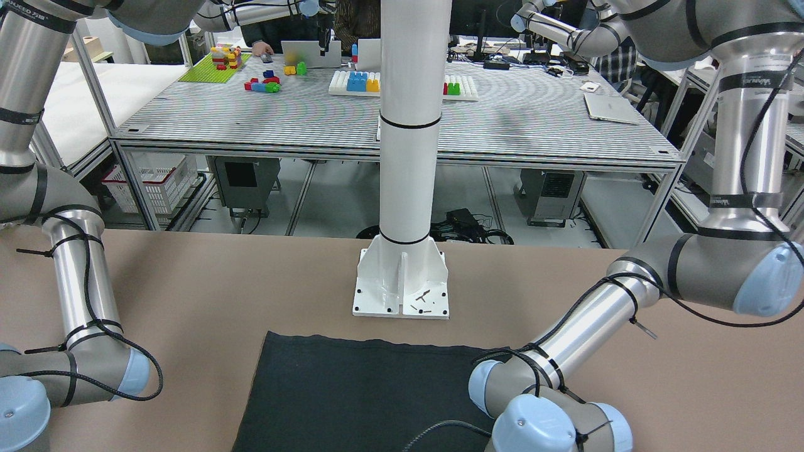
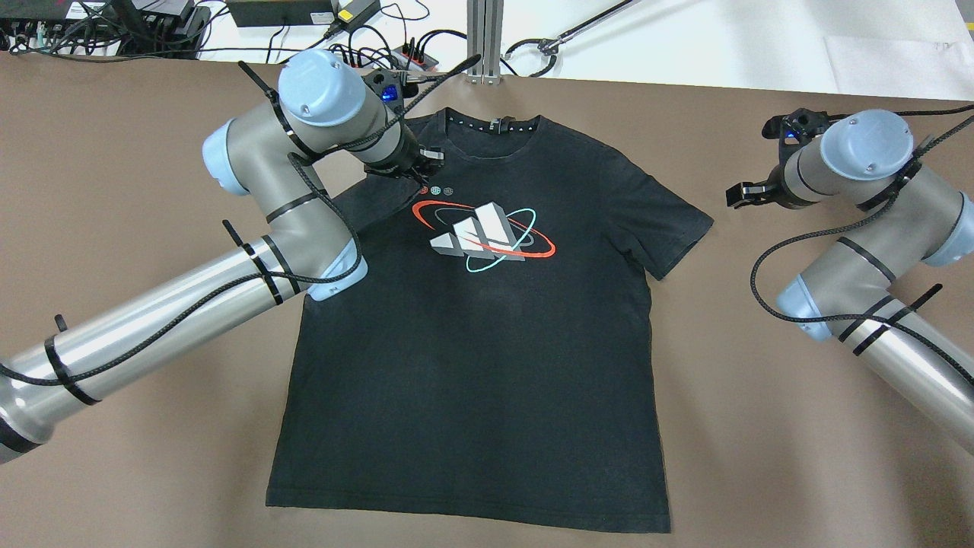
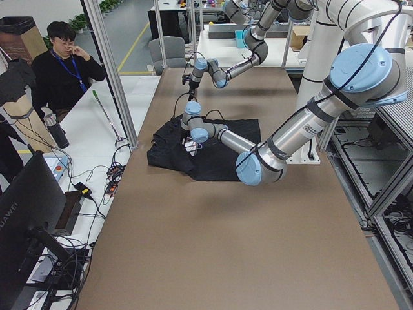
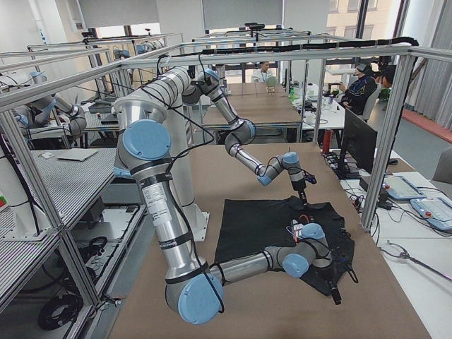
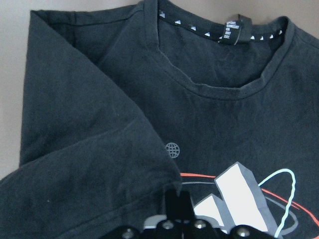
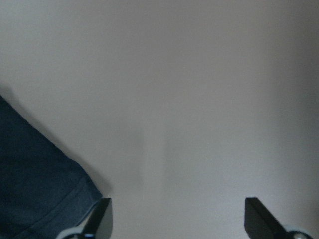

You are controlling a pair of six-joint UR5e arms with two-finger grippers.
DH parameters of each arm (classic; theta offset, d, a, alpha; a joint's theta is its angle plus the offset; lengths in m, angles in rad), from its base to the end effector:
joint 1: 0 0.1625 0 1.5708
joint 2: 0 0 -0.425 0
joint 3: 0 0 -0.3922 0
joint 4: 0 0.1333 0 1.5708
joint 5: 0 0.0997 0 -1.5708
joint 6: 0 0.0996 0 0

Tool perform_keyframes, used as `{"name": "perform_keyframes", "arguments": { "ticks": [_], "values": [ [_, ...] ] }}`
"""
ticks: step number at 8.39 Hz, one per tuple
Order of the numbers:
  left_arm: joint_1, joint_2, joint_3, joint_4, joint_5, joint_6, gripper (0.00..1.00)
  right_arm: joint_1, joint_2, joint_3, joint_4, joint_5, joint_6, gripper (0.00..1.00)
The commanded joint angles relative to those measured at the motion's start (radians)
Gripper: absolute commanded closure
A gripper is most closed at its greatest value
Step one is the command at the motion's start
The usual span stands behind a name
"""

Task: Fold clothes
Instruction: 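Move the left gripper to the shirt sleeve nearest it and grasp it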

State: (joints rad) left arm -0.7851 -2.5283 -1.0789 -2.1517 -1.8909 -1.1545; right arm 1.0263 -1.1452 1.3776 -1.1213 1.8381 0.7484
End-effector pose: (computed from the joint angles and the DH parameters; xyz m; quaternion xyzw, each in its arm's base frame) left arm 0.5148 -0.6587 0.1920 0.1650 0.4850 -0.0785 0.8552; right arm -0.2685 -0.6500 0.4710 0.1889 -0.2999 0.0507 0.9337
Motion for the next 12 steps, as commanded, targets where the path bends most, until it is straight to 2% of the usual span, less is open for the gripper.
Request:
{"name": "perform_keyframes", "arguments": {
  "ticks": [1,2,3,4,5,8,10,12],
  "values": [
    [0.011,-0.076,0.08,0.001,0.027,-0.046,1.0,-0.006,0.002,-0.005,0.0,-0.002,-0.001,0.06],
    [0.009,-0.078,0.088,0.001,0.027,-0.063,1.0,-0.006,0.004,-0.005,0.0,-0.002,-0.001,0.06],
    [0.01,-0.076,0.097,-0.007,0.029,-0.06,0.93,-0.006,0.005,-0.006,0.0,-0.002,-0.001,0.06],
    [0.014,-0.076,0.1,-0.01,0.029,-0.051,0.28,-0.008,0.007,-0.006,-0.002,-0.002,-0.001,0.06],
    [0.011,-0.078,0.093,-0.011,0.041,-0.05,0.06,-0.017,0.009,-0.008,0.0,-0.002,0.0,0.06],
    [-0.002,-0.09,0.088,-0.01,0.03,-0.054,0.05,-0.035,0.033,-0.012,0.017,0.004,0.075,0.07],
    [-0.002,-0.087,0.089,-0.011,0.033,-0.051,0.05,-0.064,0.036,-0.121,0.217,0.003,0.15,0.07],
    [0.001,-0.084,0.09,-0.011,0.036,-0.048,0.05,-0.086,0.061,-0.182,0.265,0.0,0.143,0.09]
  ]
}}
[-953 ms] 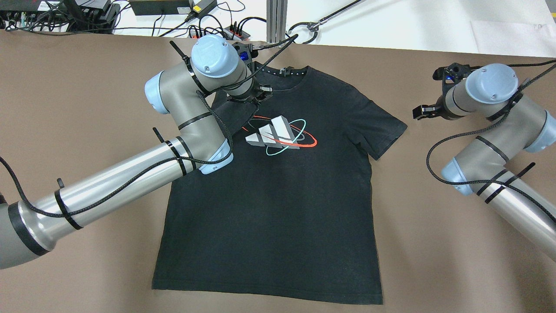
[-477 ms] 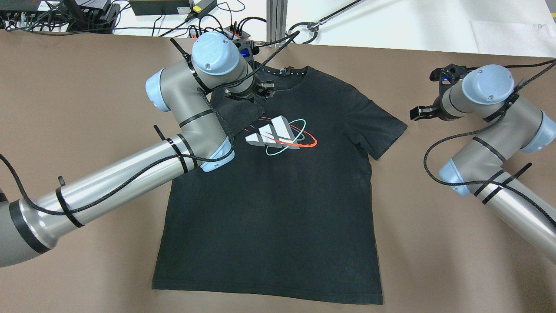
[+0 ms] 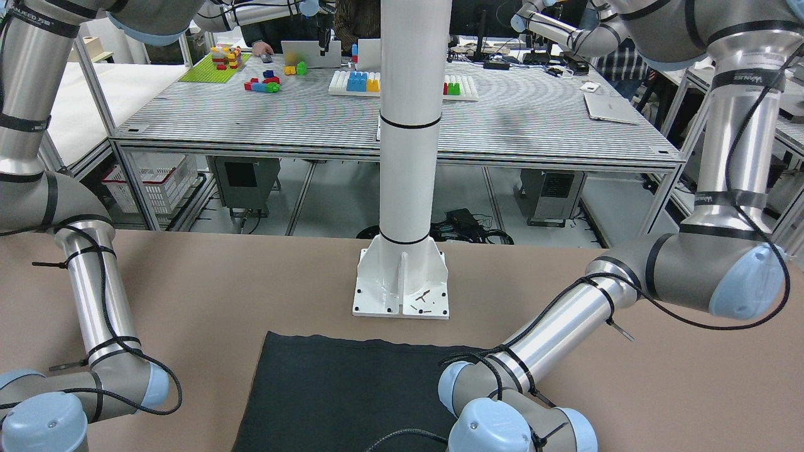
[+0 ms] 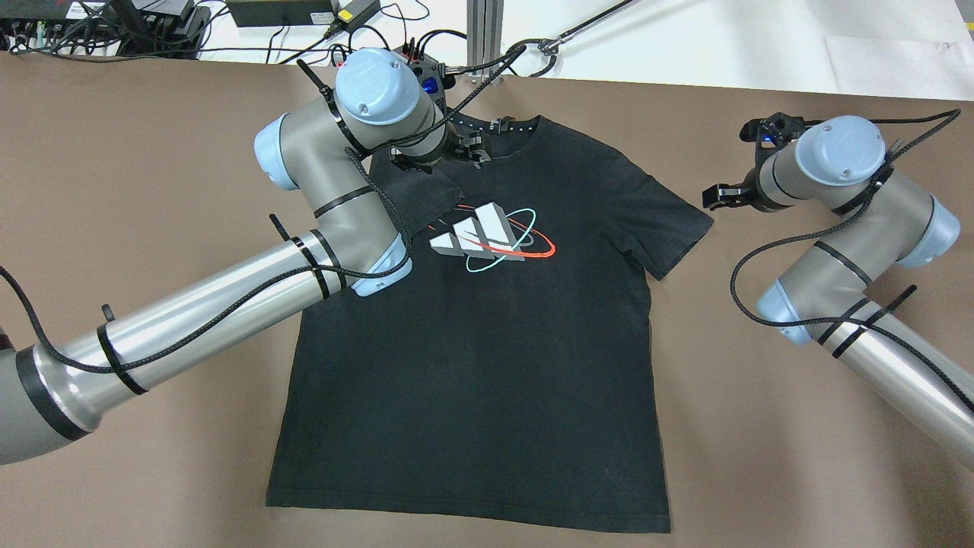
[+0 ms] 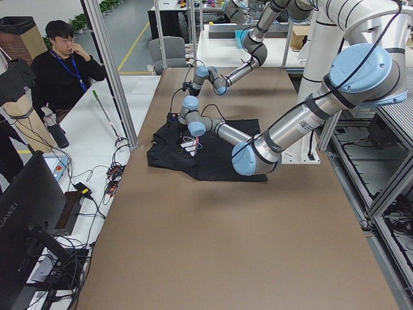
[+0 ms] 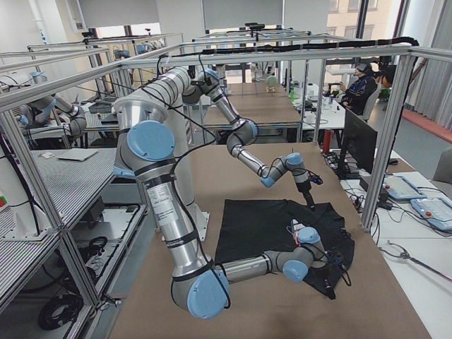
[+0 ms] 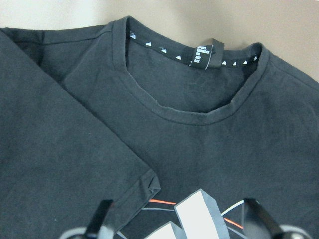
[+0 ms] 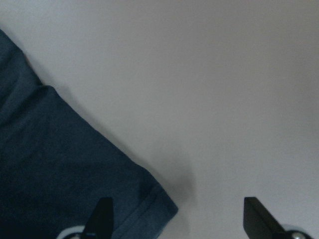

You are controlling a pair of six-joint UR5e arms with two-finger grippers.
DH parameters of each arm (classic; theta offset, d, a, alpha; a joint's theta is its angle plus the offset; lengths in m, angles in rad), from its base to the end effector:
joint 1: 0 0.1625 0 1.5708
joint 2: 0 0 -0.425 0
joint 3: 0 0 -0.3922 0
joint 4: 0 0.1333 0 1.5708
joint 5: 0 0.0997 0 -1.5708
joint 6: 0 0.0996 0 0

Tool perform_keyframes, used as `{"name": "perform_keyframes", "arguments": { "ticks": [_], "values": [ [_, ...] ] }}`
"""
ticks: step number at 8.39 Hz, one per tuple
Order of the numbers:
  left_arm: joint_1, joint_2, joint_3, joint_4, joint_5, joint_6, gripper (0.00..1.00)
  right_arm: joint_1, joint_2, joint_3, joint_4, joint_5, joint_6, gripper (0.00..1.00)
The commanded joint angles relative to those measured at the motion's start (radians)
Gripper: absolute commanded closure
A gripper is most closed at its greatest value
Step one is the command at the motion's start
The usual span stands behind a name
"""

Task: Fold clothes
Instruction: 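Fold the held sleeve inward with the left gripper while the right folds the other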

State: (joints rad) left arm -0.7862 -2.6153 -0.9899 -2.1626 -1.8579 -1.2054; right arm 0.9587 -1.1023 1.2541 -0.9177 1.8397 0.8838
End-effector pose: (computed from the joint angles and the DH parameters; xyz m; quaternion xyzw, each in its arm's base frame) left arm 0.5266 -0.6762 0.1609 0.1677 0.4853 -0.1081 0.8513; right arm -0.3251 -0.6490 0.4771 0.2007 -0.3544 0.0715 0.9105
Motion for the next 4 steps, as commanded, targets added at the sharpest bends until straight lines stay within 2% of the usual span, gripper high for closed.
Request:
{"name": "perform_keyframes", "arguments": {
  "ticks": [1,2,4],
  "values": [
    [0.002,0.003,0.0,0.0,0.003,0.003,0.05,-0.028,0.021,-0.061,0.062,-0.007,0.004,0.15],
    [0.002,0.004,0.0,0.0,0.005,0.006,0.05,-0.029,0.021,-0.061,0.062,-0.007,0.004,0.26],
    [0.002,0.004,0.0,0.0,0.005,0.009,0.05,-0.029,0.021,-0.059,0.062,-0.007,0.003,0.64]
  ]
}}
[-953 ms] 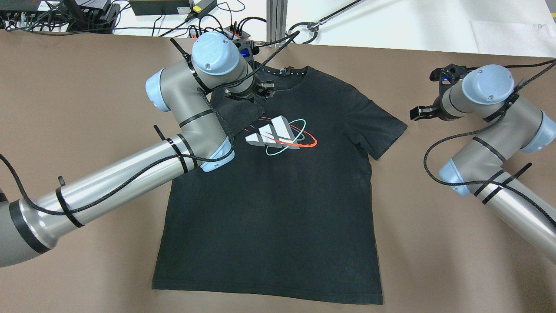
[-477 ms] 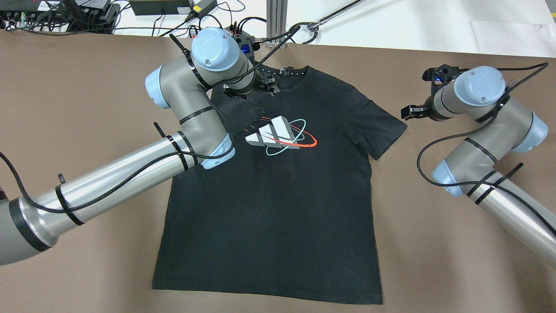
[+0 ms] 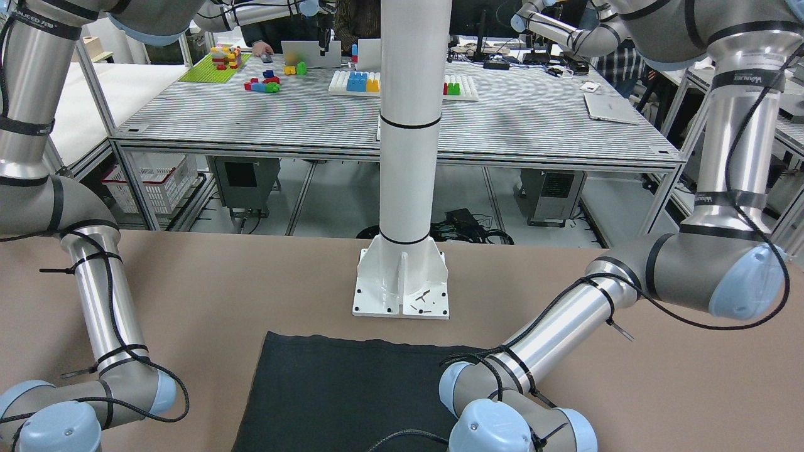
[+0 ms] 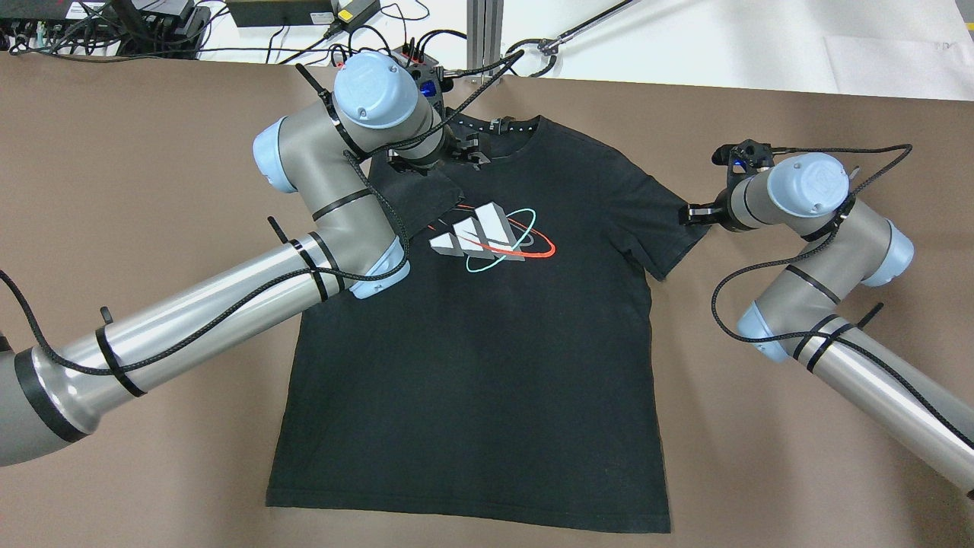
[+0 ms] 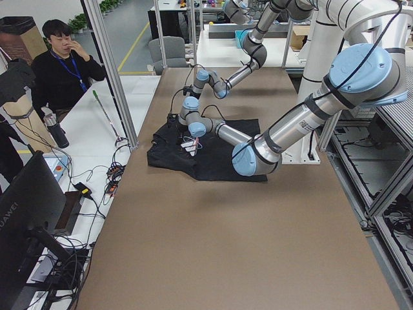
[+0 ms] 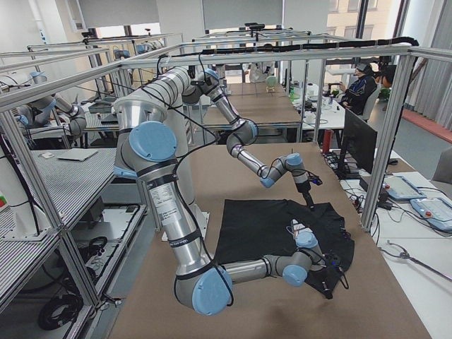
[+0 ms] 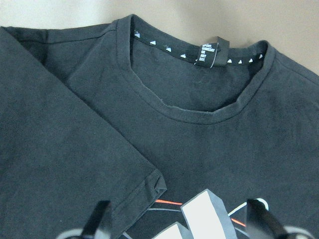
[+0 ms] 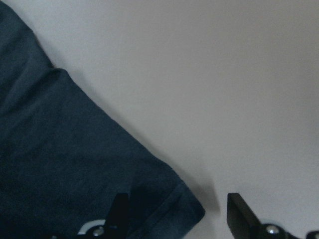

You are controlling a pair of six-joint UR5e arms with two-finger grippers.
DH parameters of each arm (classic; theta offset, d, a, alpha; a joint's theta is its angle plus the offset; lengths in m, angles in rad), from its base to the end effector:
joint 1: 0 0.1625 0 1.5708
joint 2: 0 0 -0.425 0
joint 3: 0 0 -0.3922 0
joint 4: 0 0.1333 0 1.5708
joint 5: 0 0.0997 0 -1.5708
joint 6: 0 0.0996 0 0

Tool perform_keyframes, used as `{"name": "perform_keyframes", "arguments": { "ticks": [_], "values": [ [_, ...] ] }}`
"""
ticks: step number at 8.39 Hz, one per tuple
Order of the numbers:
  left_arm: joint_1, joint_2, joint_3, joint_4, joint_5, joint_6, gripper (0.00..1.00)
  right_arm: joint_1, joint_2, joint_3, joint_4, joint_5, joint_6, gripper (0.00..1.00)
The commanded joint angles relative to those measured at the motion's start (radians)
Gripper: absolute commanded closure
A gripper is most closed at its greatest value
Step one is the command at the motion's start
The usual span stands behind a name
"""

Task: Fold clothes
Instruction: 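Fold the held sleeve inward with the left gripper while the right folds the other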

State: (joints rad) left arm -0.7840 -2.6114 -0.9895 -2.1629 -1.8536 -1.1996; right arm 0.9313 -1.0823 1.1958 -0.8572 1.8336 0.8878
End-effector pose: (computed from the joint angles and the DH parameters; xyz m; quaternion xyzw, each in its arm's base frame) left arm 0.5279 -0.6754 0.1645 0.1691 0.4828 -0.1063 0.8527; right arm -0.3479 -0.6478 0.4851 0.2048 -0.3622 0.0602 0.9073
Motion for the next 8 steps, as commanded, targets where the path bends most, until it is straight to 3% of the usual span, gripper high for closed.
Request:
{"name": "perform_keyframes", "arguments": {
  "ticks": [1,2,5,8],
  "values": [
    [-0.003,0.001,0.0,0.0,0.001,0.002,0.05,-0.002,-0.001,0.004,0.001,-0.001,-0.001,0.86],
    [-0.003,0.001,0.0,0.0,0.001,0.002,0.05,0.0,-0.001,0.008,0.001,-0.001,-0.001,1.0],
    [-0.017,0.001,-0.026,0.001,-0.01,0.011,0.05,0.0,0.005,0.089,-0.022,0.006,0.014,1.0],
    [-0.053,0.057,-0.031,-0.002,-0.024,0.121,0.05,-0.002,0.16,0.175,-0.248,0.006,0.144,1.0]
  ]
}}
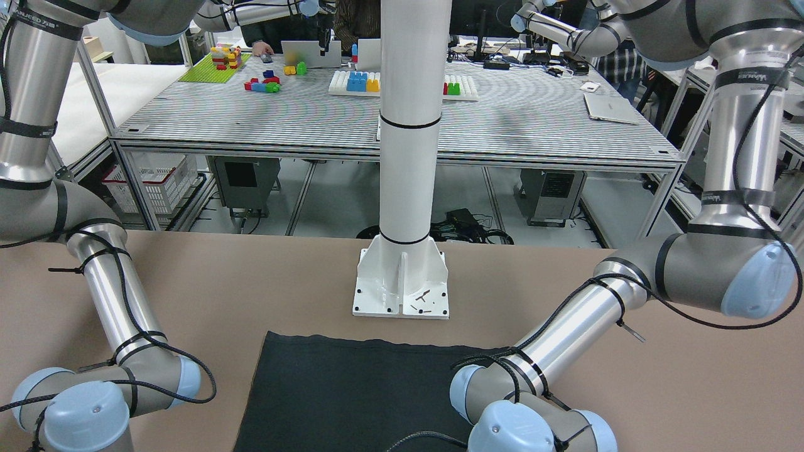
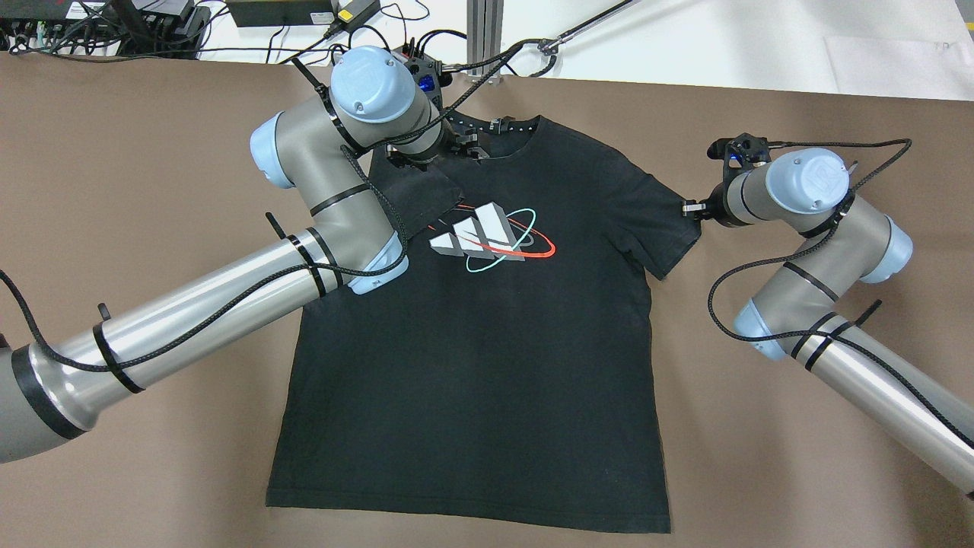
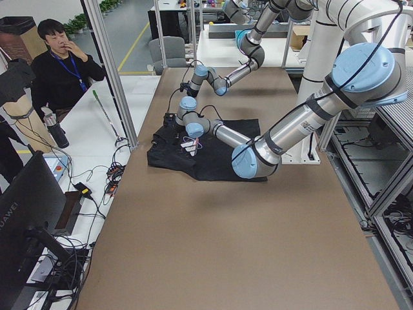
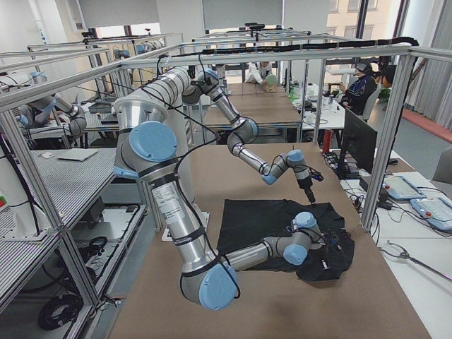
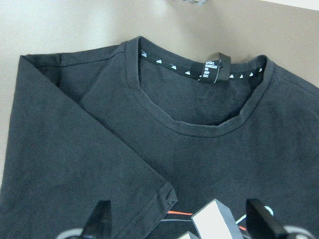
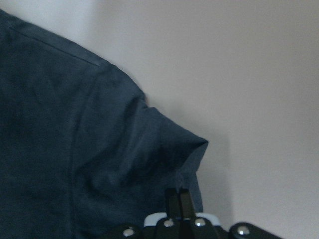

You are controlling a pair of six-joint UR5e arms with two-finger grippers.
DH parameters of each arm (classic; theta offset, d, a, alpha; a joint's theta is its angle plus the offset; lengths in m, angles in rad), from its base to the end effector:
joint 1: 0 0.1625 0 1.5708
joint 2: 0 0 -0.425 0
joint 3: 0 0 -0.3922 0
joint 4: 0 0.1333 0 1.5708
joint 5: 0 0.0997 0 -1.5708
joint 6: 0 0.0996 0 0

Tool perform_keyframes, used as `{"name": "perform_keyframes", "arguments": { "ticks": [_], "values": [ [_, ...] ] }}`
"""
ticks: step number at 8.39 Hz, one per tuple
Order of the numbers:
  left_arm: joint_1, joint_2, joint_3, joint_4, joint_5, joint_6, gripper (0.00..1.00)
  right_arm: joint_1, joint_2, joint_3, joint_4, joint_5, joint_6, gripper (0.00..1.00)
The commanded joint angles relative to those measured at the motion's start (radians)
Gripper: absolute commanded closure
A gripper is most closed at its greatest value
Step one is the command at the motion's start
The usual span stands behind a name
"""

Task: Fold clothes
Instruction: 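Fold the held sleeve inward with the left gripper while the right folds the other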

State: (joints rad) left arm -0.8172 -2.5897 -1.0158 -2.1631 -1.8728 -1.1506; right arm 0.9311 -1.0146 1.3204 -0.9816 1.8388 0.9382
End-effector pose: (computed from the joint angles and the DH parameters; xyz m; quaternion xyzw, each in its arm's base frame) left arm 0.5023 -0.6868 0.1699 0.1831 0.4812 -0.0941 0.8521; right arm -0.3534 -0.6541 0.3877 0.2167 -0.3892 0.0757 0.8921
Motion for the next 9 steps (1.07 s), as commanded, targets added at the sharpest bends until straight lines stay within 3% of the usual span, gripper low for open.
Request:
{"name": "perform_keyframes", "arguments": {
  "ticks": [1,3,4,6,7,8,9],
  "values": [
    [-0.028,0.048,-0.004,-0.004,-0.003,0.093,0.05,-0.02,0.144,0.049,-0.158,0.0,0.156,1.0],
    [-0.033,0.066,-0.003,-0.036,-0.005,0.1,0.05,-0.083,0.236,0.007,-0.215,-0.013,0.261,1.0],
    [-0.034,0.071,-0.004,-0.04,-0.005,0.101,0.05,-0.109,0.292,-0.057,-0.216,-0.024,0.31,1.0],
    [-0.034,0.072,-0.004,-0.044,-0.005,0.101,0.05,-0.179,0.35,-0.125,-0.212,-0.183,0.337,1.0],
    [-0.034,0.072,-0.004,-0.044,-0.005,0.101,0.06,-0.189,0.353,-0.138,-0.212,-0.194,0.335,1.0],
    [-0.034,0.072,-0.004,-0.044,-0.006,0.101,0.06,-0.193,0.352,-0.142,-0.204,-0.196,0.33,0.65],
    [-0.034,0.071,-0.004,-0.044,-0.006,0.104,0.05,-0.198,0.352,-0.144,-0.204,-0.199,0.323,0.07]
  ]
}}
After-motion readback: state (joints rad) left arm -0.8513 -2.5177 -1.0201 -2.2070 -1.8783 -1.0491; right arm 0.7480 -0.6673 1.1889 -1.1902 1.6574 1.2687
